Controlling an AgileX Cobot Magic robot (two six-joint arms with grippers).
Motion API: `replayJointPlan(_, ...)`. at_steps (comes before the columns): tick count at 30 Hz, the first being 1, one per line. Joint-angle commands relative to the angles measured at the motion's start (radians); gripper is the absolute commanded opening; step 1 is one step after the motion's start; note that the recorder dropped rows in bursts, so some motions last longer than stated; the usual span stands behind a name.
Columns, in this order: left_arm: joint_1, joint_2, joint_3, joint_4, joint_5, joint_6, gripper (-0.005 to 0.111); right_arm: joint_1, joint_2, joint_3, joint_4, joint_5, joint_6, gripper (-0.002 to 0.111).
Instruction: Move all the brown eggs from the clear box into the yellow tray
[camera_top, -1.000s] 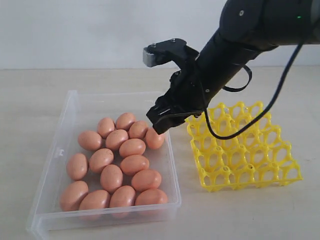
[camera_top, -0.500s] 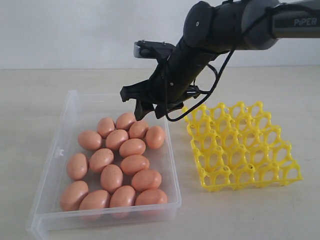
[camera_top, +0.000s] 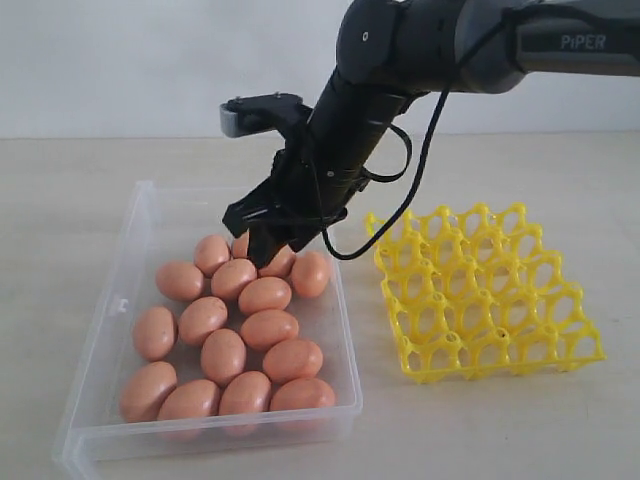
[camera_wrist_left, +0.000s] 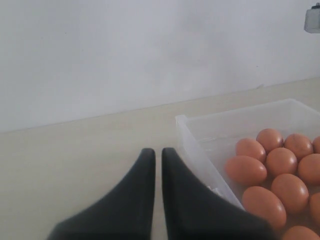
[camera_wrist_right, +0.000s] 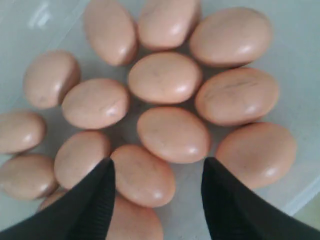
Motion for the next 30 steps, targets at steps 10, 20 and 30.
replayJointPlan(10, -0.006, -0.001, 0.004, -0.002, -0.003, -0.005, 0.004, 0.2, -0.003, -0.017, -0.29, 0.174, -0.518, 0.047)
replayJointPlan(20, -0.006, -0.001, 0.004, -0.002, -0.003, -0.005, 0.004, 0.239, 0.027, -0.015, -0.316, 0.027, -0.552, 0.047)
replayJointPlan(30, -0.006, -0.001, 0.004, -0.002, -0.003, -0.005, 0.004, 0.239, 0.113, -0.015, -0.387, 0.027, -0.468, 0.047)
